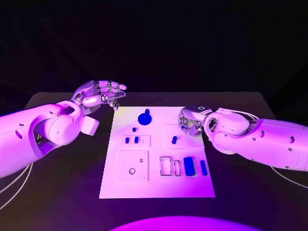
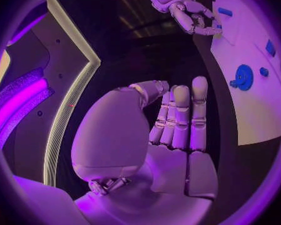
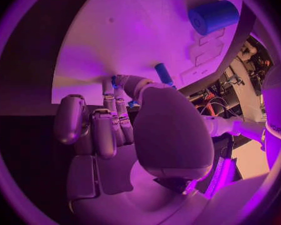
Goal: Assemble the parts on the task board
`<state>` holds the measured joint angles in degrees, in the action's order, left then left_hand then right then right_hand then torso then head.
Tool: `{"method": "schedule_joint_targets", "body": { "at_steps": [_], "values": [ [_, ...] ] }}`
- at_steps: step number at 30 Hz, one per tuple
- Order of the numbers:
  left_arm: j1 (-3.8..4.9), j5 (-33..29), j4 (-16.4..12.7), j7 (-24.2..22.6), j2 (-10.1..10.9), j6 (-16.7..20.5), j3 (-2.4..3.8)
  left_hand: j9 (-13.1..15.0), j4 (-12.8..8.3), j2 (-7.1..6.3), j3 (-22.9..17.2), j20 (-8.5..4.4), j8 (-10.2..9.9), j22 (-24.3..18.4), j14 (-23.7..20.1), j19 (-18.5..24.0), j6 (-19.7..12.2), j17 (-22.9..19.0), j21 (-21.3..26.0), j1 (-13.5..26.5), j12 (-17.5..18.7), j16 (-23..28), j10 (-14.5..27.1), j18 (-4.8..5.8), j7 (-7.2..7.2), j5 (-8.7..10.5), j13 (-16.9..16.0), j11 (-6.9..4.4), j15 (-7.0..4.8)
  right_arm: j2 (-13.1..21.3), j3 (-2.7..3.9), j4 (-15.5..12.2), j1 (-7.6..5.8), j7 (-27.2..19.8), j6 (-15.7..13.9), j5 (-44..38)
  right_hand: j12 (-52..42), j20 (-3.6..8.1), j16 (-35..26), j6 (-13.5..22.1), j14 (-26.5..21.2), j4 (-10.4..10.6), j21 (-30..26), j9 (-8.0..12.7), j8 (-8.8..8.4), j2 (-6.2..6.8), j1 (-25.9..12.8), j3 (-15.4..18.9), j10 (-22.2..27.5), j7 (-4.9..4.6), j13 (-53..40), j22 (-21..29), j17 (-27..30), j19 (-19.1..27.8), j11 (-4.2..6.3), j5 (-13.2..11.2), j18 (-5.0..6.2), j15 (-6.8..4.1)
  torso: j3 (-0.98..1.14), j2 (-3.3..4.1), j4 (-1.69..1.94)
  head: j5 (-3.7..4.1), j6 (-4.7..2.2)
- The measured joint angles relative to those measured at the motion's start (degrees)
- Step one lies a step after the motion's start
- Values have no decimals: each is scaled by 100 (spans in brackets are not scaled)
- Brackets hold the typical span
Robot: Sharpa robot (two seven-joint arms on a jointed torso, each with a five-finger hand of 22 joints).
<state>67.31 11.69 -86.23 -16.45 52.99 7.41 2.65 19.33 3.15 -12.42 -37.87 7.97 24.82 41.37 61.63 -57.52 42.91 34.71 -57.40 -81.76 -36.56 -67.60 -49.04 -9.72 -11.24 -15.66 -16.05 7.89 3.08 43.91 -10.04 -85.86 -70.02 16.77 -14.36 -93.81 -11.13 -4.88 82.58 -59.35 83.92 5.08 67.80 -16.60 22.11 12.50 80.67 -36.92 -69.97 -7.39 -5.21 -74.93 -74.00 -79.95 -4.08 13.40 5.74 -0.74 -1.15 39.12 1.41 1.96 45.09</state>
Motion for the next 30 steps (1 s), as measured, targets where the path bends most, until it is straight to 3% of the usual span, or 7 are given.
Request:
{"method": "schedule_joint_targets", "body": {
  "at_steps": [14,17,19,30],
  "values": [
    [0,38,-3,4,3,0,0,1,-16,0,16,0,0,5,0,0,-21,-1,0,0,0,0,0,0,21,0,0,0,0,10,-38,-17,53,24,-322,-55,102,5,22,-22,12,-98,132,-102,7,-79,-79,-162,-56,22,21,1,-29,-49,-43,25,-1,-10,2,0,-1,19,-5],
    [0,41,-3,4,5,1,0,1,-16,0,16,0,0,5,0,0,-21,-1,0,0,0,0,0,0,21,0,0,0,0,17,-41,-26,59,28,-364,-56,121,5,22,-21,12,-98,131,-113,6,-90,-90,-162,-56,22,16,1,-35,-49,-44,25,-1,-10,1,0,-2,20,-8],
    [0,43,-4,4,7,1,0,1,-16,0,16,0,0,5,0,0,-21,-1,0,0,0,0,0,0,21,0,0,0,0,21,-44,-33,64,32,-391,-56,122,26,45,-21,12,-98,131,-121,5,-90,-90,-162,-76,22,21,1,-43,-69,-63,25,-66,-10,1,0,-3,20,-10],
    [0,50,6,6,14,1,0,1,-15,0,16,0,0,4,0,0,-21,-1,0,0,0,0,-1,0,21,0,0,0,0,91,-41,-129,58,55,-470,-54,185,26,45,-36,11,-178,175,-131,3,-90,-90,-242,-76,38,25,2,-56,-69,-64,20,-66,-9,2,3,-3,20,-12]
  ]
}}
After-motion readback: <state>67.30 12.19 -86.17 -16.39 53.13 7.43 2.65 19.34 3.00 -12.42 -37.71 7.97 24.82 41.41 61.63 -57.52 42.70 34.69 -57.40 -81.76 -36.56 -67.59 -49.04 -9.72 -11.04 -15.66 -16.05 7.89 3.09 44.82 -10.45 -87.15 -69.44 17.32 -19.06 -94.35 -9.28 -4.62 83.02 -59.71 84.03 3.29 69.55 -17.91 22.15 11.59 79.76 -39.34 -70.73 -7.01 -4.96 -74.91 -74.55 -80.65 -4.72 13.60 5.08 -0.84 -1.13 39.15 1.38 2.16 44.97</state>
